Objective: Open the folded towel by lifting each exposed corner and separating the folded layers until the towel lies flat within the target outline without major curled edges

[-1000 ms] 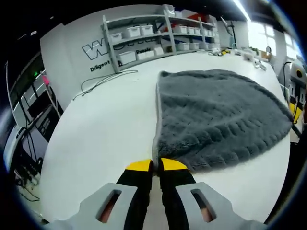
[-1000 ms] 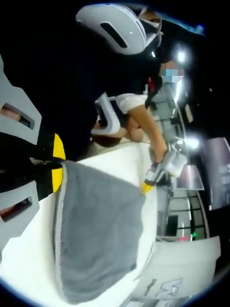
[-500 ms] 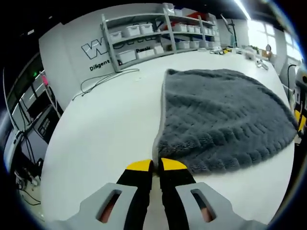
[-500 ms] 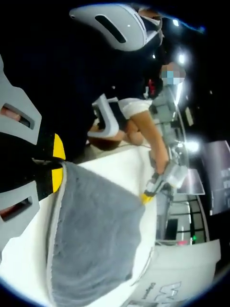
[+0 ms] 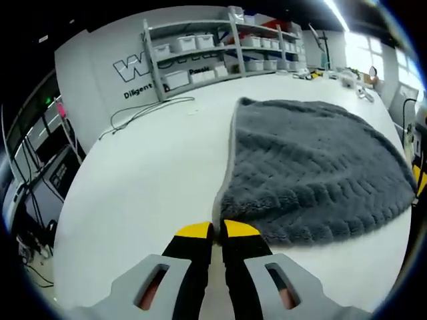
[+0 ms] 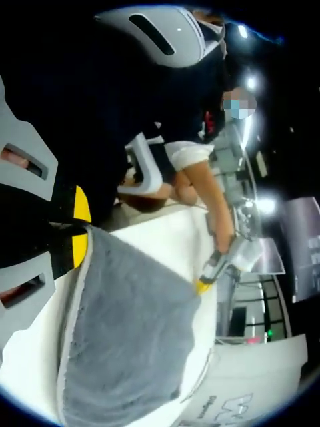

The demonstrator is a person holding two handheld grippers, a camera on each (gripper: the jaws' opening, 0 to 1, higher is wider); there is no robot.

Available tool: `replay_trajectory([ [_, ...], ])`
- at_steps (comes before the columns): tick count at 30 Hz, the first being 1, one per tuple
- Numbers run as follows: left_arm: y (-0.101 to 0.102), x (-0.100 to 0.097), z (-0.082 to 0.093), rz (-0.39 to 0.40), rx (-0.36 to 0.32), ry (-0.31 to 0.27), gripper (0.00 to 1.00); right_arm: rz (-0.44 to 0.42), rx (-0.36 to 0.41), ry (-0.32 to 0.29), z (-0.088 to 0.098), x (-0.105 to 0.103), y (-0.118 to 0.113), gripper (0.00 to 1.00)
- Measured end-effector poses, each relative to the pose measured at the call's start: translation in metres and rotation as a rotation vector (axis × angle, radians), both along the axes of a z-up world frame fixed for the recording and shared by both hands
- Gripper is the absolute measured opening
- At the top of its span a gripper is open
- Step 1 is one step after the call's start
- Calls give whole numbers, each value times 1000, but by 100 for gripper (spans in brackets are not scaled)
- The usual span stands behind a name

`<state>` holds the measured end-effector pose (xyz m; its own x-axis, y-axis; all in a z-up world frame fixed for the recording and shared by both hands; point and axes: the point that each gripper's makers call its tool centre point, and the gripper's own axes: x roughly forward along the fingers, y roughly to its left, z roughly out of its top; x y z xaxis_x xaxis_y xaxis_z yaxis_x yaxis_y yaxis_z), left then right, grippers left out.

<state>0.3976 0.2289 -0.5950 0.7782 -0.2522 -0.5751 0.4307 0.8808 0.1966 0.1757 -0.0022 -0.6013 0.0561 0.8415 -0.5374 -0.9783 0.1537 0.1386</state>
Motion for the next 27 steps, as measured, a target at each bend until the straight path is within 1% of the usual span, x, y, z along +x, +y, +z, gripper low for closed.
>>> replay_trajectory([
  [6,1,12,0,-13,21,-2,5,3,12,10,0,-1,9,0],
  [9,-1,14,0,-25,47,-11,5,12,11,9,-1,-2,12,0],
  [12,2,16,1,-27,55,-12,5,19,8,9,-1,-2,14,0],
  [19,3,21,1,-20,49,-18,5,24,17,5,-1,-3,21,0],
  [27,6,30,2,-18,74,-22,5,31,35,0,-3,-8,35,0],
])
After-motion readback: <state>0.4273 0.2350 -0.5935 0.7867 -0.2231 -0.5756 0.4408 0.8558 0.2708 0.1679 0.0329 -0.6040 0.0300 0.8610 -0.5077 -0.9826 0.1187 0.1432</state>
